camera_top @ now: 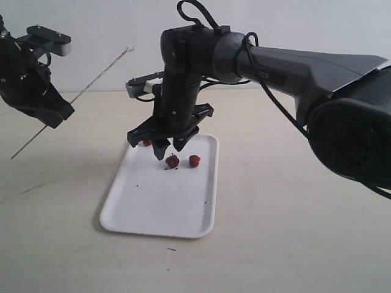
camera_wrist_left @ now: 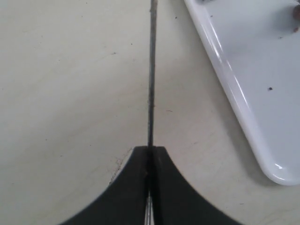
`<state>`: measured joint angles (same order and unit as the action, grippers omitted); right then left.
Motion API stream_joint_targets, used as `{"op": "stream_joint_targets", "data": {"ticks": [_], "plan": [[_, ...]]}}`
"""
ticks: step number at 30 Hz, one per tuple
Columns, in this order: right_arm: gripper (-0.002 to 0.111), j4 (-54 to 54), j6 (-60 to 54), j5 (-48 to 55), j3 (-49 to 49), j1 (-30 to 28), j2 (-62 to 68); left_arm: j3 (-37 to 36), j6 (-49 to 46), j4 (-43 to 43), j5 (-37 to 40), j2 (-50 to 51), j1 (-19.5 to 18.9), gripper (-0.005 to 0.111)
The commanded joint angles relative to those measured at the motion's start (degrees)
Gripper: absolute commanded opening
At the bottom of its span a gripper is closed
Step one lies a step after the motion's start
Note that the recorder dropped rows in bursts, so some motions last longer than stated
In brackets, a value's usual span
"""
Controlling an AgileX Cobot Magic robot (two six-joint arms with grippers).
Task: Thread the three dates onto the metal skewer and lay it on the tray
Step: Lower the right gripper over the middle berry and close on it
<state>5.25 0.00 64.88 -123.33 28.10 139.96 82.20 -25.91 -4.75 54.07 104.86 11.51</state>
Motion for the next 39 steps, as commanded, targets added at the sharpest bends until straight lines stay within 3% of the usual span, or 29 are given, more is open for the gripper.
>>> {"op": "stream_joint_targets", "data": {"ticks": [1, 39], "plan": [[0.046, -0.8, 0.0, -3.3, -0.6, 0.2, 0.3, -0.2, 0.7, 0.0, -0.5, 0.0, -0.1, 0.0], [0.043, -2.8, 1.7, -4.4, -0.6, 0.2, 4.8, -0.2, 0.7, 0.0, -0.8, 0.0, -0.1, 0.0]]}}
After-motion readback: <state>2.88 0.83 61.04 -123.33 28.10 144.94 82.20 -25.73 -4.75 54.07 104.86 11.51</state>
